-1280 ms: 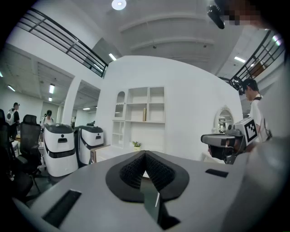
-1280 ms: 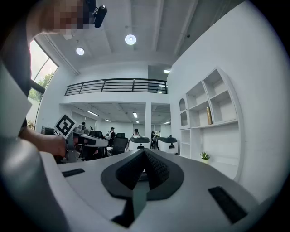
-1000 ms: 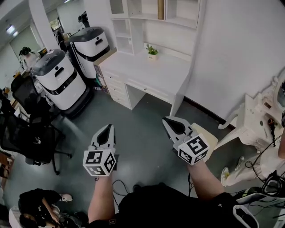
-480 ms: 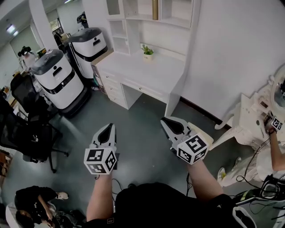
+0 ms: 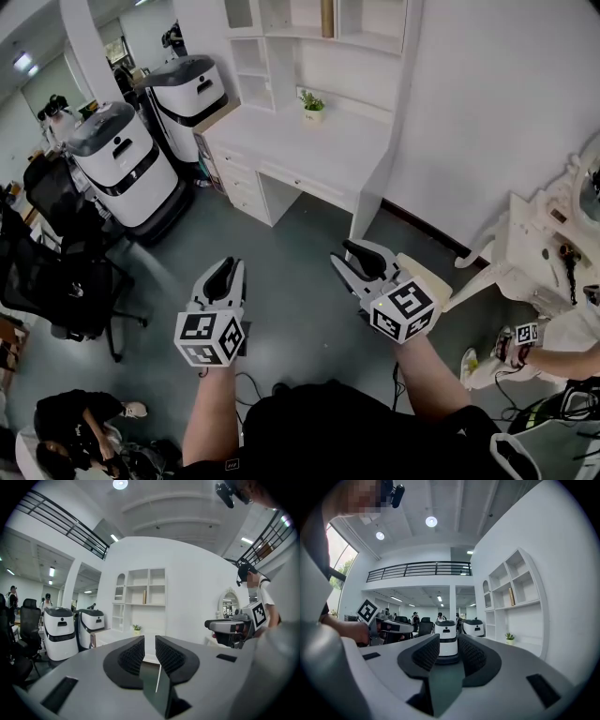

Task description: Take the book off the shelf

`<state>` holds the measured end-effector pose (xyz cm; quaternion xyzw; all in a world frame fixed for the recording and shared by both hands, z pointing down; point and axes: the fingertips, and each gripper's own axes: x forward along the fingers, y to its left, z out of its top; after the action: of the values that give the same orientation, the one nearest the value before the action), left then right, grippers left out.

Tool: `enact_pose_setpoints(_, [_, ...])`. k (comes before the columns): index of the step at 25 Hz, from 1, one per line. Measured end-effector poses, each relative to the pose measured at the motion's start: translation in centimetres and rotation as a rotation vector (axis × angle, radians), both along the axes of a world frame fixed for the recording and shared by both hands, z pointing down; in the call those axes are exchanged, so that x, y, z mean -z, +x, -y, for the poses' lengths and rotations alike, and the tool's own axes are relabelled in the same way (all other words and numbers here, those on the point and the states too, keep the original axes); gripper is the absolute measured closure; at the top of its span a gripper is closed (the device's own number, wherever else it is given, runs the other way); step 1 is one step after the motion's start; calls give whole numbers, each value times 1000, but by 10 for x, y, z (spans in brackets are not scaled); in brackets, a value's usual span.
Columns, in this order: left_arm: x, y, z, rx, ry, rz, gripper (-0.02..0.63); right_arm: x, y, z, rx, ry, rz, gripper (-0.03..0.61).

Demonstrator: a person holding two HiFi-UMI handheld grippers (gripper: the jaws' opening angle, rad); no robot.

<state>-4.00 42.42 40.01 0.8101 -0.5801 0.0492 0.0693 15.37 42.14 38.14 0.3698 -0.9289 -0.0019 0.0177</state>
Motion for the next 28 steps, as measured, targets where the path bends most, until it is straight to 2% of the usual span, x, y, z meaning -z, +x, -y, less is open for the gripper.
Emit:
enact_pose_setpoints(2, [0,-1,0,-5,-1,3,514,0,-2,1,-2,-1,1,416])
enact_pose_setpoints(7, [2,-7,1,-8,8,12,468,-2,-6,4,-1,-12,0,347])
enact_pose_setpoints(11, [4,-12,4,-4,12,9,408,-5,-10,7,0,-25,2,318])
enact_pose_setpoints(18, [1,-20,8,33,6,11,309,2,-4,10,-15,3,67,189])
enact_pose_setpoints(21, [-3,-19,9,33,-7,10,291,5,-3,10,-3,10,80,158])
enact_pose_setpoints(28, [-3,-6,10,36,6,9,275,-9,4,9,8,-31,56,137])
